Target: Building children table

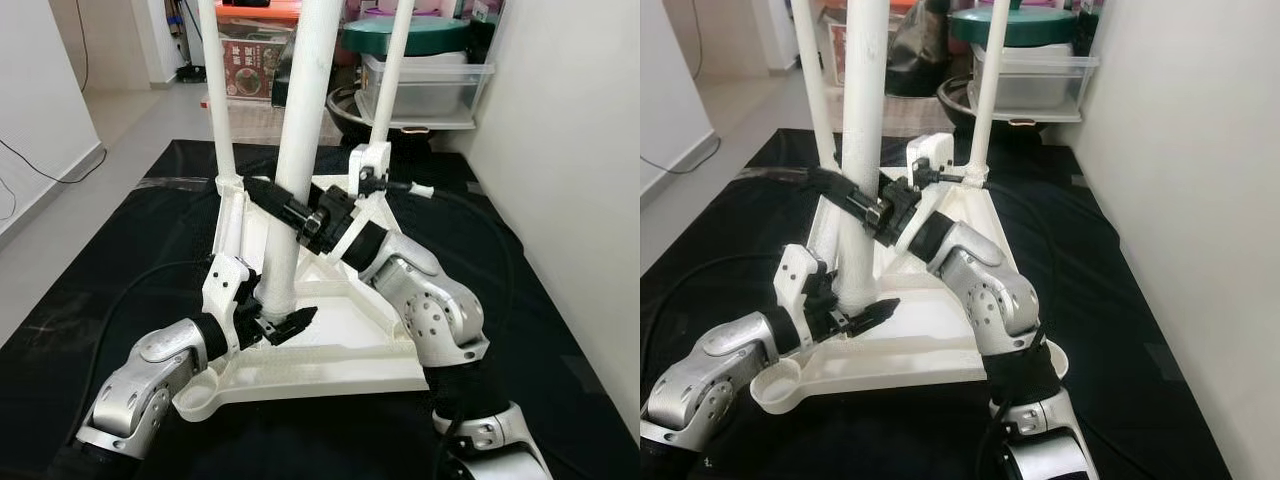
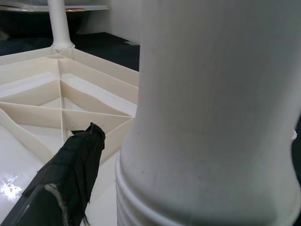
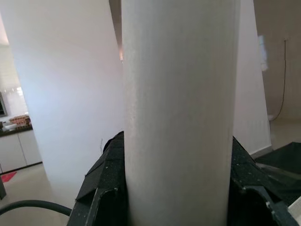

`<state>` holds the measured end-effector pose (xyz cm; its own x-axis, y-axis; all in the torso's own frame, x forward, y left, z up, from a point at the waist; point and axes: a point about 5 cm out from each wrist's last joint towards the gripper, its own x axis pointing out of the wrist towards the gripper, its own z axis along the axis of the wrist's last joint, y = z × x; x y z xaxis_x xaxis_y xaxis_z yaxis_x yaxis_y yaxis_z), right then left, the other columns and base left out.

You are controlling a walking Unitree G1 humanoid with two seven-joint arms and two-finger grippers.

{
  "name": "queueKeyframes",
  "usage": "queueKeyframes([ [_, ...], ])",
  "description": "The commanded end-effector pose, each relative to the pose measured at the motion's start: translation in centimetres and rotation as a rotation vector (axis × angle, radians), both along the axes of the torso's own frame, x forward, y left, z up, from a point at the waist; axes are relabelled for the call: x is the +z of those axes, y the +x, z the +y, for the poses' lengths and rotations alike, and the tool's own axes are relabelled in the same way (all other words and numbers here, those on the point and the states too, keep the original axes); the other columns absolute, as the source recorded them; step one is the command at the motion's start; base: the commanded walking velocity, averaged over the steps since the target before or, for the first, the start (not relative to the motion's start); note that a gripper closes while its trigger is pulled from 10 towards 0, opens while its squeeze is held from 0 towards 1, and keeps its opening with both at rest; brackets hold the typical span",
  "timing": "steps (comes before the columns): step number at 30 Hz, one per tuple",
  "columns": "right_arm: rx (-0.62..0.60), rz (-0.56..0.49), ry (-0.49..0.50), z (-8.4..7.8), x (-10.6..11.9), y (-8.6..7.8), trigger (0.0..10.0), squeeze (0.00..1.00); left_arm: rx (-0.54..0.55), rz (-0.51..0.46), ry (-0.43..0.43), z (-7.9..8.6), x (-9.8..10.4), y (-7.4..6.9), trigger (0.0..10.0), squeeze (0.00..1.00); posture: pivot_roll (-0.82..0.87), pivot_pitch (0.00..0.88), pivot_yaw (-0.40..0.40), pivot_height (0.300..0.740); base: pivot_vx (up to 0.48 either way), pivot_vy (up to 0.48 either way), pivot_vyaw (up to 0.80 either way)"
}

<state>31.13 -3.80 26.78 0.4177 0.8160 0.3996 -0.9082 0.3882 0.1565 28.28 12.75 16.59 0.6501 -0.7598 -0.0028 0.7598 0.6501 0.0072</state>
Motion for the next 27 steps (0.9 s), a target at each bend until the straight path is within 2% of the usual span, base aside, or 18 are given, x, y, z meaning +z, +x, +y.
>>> queueKeyframes([
  [1, 0.053, -0.021, -0.003, 0.6, 0.2, -0.8, 0.0, 0.0, -0.008, -0.029, 0.024, -0.2, 0.3, 0.2, 10.0, 0.0, 0.03, 0.0, -0.024, 0.74, 0.0, 0.0, 0.0],
  [7, 0.06, -0.018, -0.02, 0.8, -0.3, -1.0, 0.0, 0.0, 0.023, -0.062, 0.026, -0.2, 0.6, 0.3, 9.8, 0.0, 0.03, 0.0, -0.033, 0.74, 0.0, 0.0, 0.0],
  [8, 0.06, -0.018, -0.021, 0.9, -0.3, -1.0, 0.0, 0.0, 0.047, -0.073, 0.015, -0.1, 0.6, 0.3, 0.0, 0.0, 0.03, 0.0, -0.033, 0.74, 0.0, 0.0, 0.0],
  [15, 0.053, -0.014, -0.023, 1.0, -0.4, -1.0, 0.0, 0.0, 0.079, -0.107, -0.028, -0.1, 0.9, 0.5, 0.0, 0.0, 0.03, 0.0, -0.035, 0.74, 0.0, 0.0, 0.0],
  [23, 0.043, -0.008, -0.03, 1.0, -0.6, -1.0, 0.0, 0.0, 0.068, -0.107, -0.021, -0.2, 0.8, 0.4, 0.0, 0.0, 0.03, 0.0, -0.028, 0.74, 0.0, 0.0, 0.0],
  [24, 0.018, 0.024, -0.071, 1.1, -1.0, -0.7, 10.0, 0.0, 0.072, -0.105, -0.008, -0.2, 0.7, 0.4, 0.0, 0.0, 0.03, 0.0, -0.027, 0.74, 0.0, 0.0, 0.0],
  [25, 0.018, 0.024, -0.071, 1.1, -1.0, -0.7, 10.0, 0.0, 0.072, -0.105, -0.008, -0.2, 0.7, 0.4, 0.0, 0.0, 0.03, 0.0, -0.027, 0.74, 0.0, 0.0, 0.0],
  [26, -0.011, 0.059, -0.091, 1.0, -1.4, -0.3, 10.0, 1.0, 0.079, -0.105, 0.006, -0.1, 0.6, 0.5, 2.2, 0.0, 0.03, 0.0, -0.029, 0.74, 0.0, 0.0, 0.0],
  [27, -0.011, 0.059, -0.091, 1.0, -1.4, -0.3, 10.0, 1.0, 0.079, -0.105, 0.006, -0.1, 0.6, 0.5, 2.2, 0.0, 0.03, 0.0, -0.029, 0.74, 0.0, 0.0, 0.0],
])
